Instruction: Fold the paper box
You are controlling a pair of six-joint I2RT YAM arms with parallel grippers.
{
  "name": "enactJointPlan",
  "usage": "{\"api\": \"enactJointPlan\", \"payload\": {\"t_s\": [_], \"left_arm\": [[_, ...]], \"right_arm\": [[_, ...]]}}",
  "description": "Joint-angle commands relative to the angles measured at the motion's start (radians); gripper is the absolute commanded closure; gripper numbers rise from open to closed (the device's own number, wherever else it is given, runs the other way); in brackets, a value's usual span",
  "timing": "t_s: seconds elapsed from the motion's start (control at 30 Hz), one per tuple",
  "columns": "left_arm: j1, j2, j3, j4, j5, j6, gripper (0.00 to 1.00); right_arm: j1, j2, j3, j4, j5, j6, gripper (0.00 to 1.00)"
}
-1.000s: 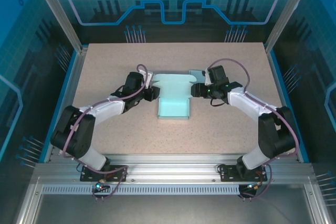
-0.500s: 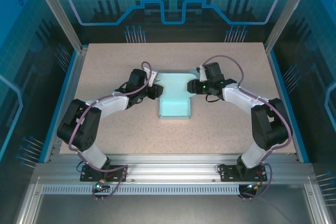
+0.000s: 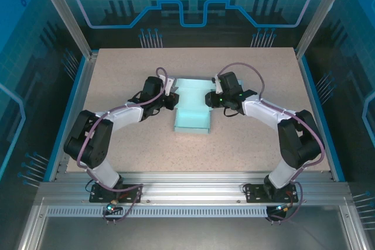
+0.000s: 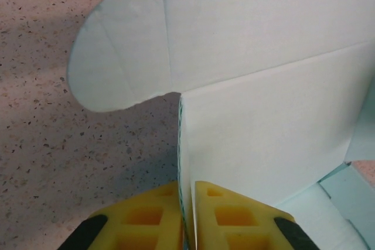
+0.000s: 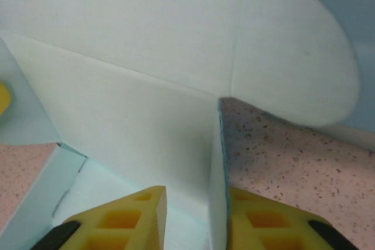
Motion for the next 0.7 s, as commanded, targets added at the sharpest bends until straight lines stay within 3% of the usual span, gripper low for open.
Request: {"api": "enactJointPlan", "payload": {"t_s": [0.0, 0.23, 0.43, 0.67], "left_arm": [[-0.020, 0.017, 0.015, 0.059, 0.045, -0.045, 0.89], [-0.076, 0.044, 0.001, 0.167, 0.002, -0.137, 1.00], [-0.149, 0.047, -0.032, 0.290, -0.097, -0.166, 1.00], [-0.171, -0.005, -0.166, 0.533, -0.155, -0.156, 1.00]], "right_arm": [[0.042, 0.010, 0.037, 0.019, 0.063, -0.006, 0.74], [0.141, 0.045, 0.069, 0.025, 0.229, 0.010, 0.78], [0.204, 0.087, 0.095, 0.051, 0.357, 0.044, 0.84], [0.208, 0.039, 0.046, 0.110, 0.382, 0.059, 0.78]]}}
